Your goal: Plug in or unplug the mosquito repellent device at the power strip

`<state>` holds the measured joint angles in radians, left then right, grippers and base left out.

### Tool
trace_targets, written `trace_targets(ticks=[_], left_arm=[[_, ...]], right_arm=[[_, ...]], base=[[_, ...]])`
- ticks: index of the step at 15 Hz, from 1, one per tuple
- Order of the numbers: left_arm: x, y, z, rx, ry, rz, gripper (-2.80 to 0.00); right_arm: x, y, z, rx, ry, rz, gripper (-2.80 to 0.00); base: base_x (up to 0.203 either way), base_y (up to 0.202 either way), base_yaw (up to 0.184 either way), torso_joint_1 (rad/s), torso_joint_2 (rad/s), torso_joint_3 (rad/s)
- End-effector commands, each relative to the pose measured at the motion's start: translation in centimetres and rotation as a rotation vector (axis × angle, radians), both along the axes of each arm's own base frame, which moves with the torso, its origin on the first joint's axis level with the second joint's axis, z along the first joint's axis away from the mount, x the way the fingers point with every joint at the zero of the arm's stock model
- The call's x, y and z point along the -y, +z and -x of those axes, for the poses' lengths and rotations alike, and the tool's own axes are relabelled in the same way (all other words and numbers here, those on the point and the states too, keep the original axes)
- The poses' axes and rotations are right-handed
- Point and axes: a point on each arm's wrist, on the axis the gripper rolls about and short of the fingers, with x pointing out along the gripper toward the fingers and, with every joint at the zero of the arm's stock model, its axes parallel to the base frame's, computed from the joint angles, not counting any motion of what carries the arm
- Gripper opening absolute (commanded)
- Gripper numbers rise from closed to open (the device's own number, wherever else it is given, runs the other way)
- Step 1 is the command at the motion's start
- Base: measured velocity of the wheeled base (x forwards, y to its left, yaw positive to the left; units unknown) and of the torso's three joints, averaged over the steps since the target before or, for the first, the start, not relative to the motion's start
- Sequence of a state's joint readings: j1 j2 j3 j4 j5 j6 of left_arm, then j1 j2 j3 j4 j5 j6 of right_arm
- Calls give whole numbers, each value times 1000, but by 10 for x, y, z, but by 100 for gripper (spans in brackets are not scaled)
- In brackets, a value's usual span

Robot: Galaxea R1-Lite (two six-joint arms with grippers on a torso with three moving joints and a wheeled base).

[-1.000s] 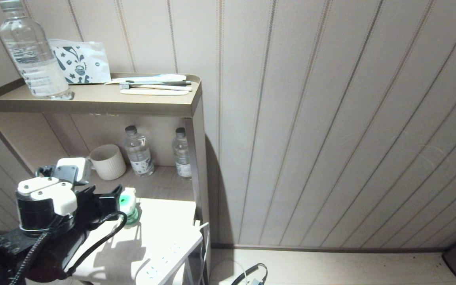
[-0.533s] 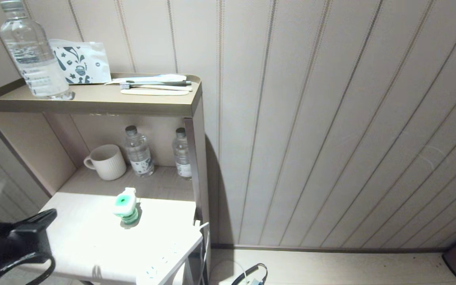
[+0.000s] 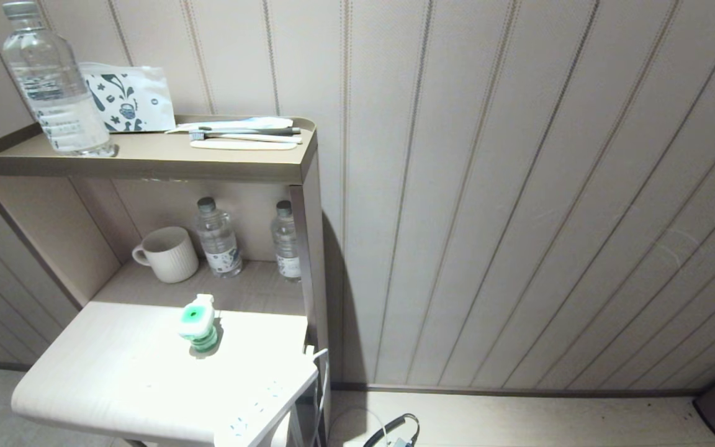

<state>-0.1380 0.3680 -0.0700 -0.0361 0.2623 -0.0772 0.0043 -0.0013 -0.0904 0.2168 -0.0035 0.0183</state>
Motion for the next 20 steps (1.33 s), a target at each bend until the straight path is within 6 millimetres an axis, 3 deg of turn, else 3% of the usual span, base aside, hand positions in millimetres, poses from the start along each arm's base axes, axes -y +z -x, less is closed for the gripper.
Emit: trace_targets(ticks=[1,5,8,20], left_arm=[[-1,-10,8,82,18,9,-280],[3,-15,20,186,-76,25,-280],[5,-22,31,290,-128,-77,-280],[5,-22,31,303,-126,-24,-280]], right_arm=[[0,0,0,-2,1,0,-280],[0,0,0,-2,1,0,-280],[0,0,0,-2,1,0,-280],[0,0,0,-2,1,0,-280]], base=[[0,0,0,0,0,0],[0,0,0,0,0,0],[0,0,0,0,0,0],[0,0,0,0,0,0]])
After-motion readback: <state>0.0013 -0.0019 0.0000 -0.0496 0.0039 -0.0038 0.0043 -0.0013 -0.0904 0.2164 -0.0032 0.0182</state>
